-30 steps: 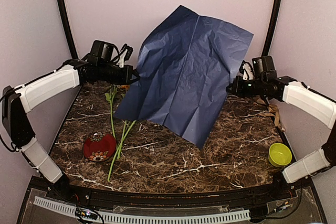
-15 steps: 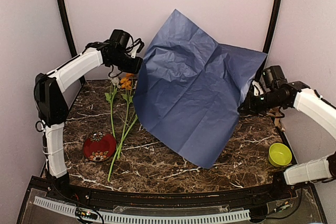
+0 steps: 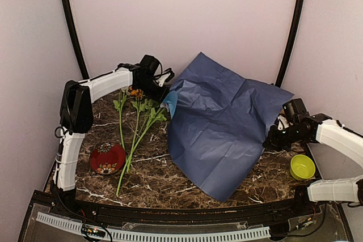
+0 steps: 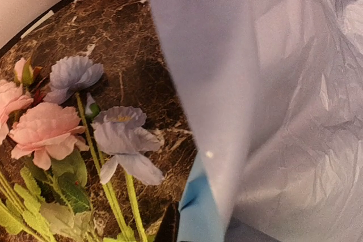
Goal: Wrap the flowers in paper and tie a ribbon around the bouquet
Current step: Unfold the folded wrapping paper at the center of the board, then place the folded wrapping paper at the center of the board.
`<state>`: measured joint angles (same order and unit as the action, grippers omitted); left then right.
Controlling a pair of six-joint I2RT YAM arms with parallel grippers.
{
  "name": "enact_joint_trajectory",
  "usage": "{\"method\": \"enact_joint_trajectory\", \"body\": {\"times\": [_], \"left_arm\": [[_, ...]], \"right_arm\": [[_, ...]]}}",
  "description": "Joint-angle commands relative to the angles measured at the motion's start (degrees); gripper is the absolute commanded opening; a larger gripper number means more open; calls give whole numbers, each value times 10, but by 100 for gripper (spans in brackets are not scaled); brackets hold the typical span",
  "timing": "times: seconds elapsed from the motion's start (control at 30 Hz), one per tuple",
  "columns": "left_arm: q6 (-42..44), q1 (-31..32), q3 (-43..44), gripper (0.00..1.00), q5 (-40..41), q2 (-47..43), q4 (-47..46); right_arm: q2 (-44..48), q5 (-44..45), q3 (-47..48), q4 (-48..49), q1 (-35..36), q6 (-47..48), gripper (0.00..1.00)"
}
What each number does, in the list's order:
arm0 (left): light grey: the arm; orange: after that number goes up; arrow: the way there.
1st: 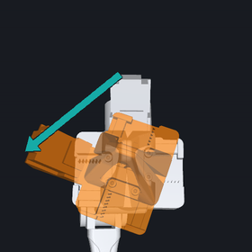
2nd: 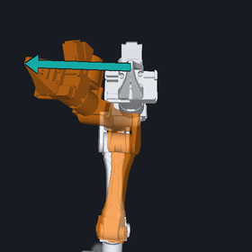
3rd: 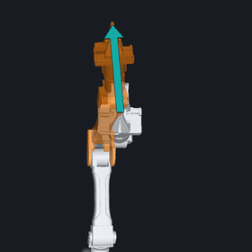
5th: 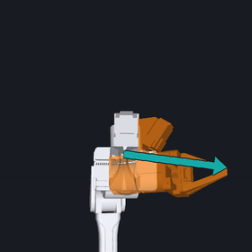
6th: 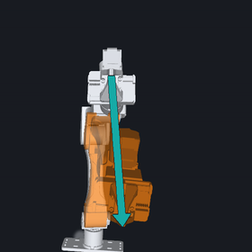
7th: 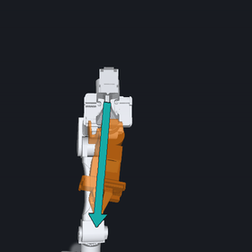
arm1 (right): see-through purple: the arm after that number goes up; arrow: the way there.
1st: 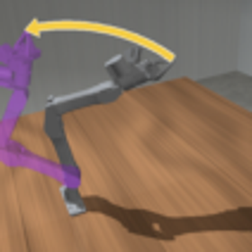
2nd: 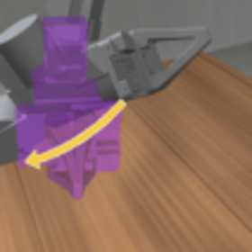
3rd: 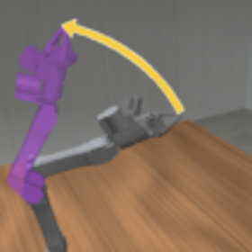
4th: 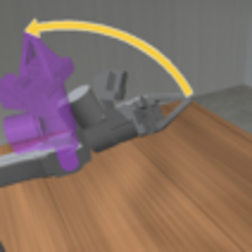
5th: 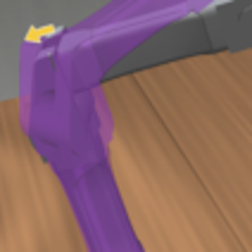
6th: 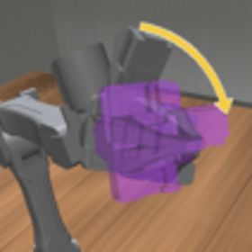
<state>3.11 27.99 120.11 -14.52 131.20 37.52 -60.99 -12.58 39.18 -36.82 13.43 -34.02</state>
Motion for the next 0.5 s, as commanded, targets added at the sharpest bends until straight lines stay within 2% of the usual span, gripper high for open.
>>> {"method": "enact_joint_trajectory", "body": {"times": [0.0,0.23,0.27,0.33,0.37,0.43,0.47], "left_arm": [[45,8,18,0,16,24,-28],[56,19,32,0,54,56,-53],[54,19,34,0,64,59,-57],[53,19,40,2,87,68,-61],[52,19,46,8,96,70,-60],[54,18,58,27,111,74,-57],[56,18,64,37,122,74,-55]], "right_arm": [[18,33,-39,50,-7,-45,0],[29,34,-90,82,-10,-102,0],[39,43,-93,81,-10,-110,3],[60,66,-93,69,-11,-122,17],[75,83,-90,58,-11,-129,27],[100,122,-79,26,-13,-141,49],[116,148,-68,9,-14,-148,56]]}}
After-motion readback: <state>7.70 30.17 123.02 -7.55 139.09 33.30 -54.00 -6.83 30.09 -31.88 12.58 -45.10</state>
